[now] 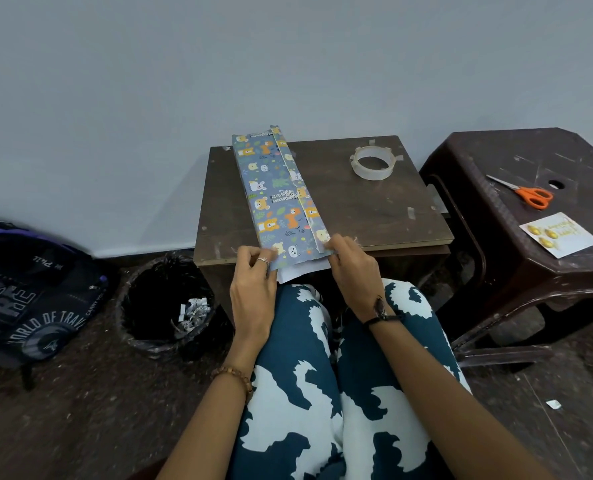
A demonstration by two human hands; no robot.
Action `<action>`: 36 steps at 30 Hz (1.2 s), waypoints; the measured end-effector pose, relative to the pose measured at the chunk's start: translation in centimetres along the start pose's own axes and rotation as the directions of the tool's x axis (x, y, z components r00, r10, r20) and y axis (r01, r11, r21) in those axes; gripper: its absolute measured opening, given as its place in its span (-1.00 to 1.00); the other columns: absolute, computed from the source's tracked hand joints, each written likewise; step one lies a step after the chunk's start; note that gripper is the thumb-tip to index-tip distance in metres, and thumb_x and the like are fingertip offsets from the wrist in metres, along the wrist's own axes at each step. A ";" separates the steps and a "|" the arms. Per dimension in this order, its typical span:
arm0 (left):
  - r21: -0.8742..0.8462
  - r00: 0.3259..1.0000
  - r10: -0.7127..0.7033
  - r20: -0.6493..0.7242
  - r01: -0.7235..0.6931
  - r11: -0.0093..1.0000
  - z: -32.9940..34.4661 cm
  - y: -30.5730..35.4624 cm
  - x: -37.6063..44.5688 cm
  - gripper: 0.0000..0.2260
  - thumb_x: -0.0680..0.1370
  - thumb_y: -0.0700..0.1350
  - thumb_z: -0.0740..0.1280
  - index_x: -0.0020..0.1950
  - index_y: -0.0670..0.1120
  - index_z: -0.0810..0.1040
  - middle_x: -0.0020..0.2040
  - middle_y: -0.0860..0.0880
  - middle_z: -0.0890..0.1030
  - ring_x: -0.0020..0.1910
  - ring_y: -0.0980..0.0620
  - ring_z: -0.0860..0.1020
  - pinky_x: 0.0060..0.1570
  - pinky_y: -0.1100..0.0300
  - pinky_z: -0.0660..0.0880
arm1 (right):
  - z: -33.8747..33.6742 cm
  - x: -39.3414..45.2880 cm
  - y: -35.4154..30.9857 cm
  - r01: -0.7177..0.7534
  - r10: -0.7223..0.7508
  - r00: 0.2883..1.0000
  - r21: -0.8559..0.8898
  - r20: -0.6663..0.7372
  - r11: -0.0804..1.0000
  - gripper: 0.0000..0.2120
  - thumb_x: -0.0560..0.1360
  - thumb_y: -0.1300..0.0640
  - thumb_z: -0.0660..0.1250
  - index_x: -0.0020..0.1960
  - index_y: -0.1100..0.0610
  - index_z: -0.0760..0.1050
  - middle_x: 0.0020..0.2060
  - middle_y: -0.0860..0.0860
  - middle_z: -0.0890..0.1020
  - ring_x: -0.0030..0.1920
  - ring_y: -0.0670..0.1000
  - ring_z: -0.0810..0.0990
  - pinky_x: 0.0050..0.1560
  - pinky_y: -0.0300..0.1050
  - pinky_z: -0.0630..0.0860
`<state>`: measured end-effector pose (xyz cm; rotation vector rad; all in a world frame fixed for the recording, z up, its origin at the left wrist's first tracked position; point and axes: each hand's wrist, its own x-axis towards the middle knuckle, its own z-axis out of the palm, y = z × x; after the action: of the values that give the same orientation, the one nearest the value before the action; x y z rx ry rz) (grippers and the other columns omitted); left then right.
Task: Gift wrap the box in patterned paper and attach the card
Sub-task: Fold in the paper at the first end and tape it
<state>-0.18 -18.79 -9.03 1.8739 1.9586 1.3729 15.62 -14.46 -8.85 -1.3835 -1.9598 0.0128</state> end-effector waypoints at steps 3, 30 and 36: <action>0.012 1.000 0.027 -0.001 -0.027 1.000 0.0 -0.1 0.0 -0.83 0.45 -0.35 0.38 0.03 -0.23 0.58 -0.07 -0.07 0.48 -0.18 0.03 0.49 -0.24 0.16 0.51 | 0.0 0.1 0.2 0.013 -0.014 1.000 0.014 0.012 1.000 -0.84 0.42 0.28 0.13 -0.23 0.22 0.47 -0.38 0.06 0.50 -0.55 0.13 0.40 -0.60 -0.22 0.27; -0.263 0.963 0.059 0.264 0.013 0.965 -1.6 -4.1 2.2 -0.56 0.45 -0.39 0.34 0.29 -0.09 0.50 0.31 0.03 0.46 0.26 0.29 0.42 0.31 0.22 0.36 | -1.1 2.0 3.6 -0.101 -0.056 0.956 0.503 0.287 0.859 -0.62 0.46 0.44 0.29 0.23 0.18 0.49 0.12 -0.04 0.54 0.08 -0.14 0.57 0.10 -0.26 0.53; -0.236 0.992 0.061 0.113 -0.033 0.971 -0.4 -3.5 1.7 -0.71 0.42 -0.33 0.42 0.13 -0.20 0.60 0.19 0.04 0.52 0.17 0.38 0.45 0.22 0.42 0.35 | -0.3 1.8 3.5 -0.114 -0.015 0.970 0.509 0.241 0.853 -0.67 0.45 0.37 0.36 0.19 0.18 0.52 0.08 0.05 0.61 0.04 -0.06 0.63 0.09 -0.25 0.55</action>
<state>-3.39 -17.00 -10.24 1.8561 1.6286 1.3982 18.36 -11.58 -9.02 -1.0991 -1.9094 0.7168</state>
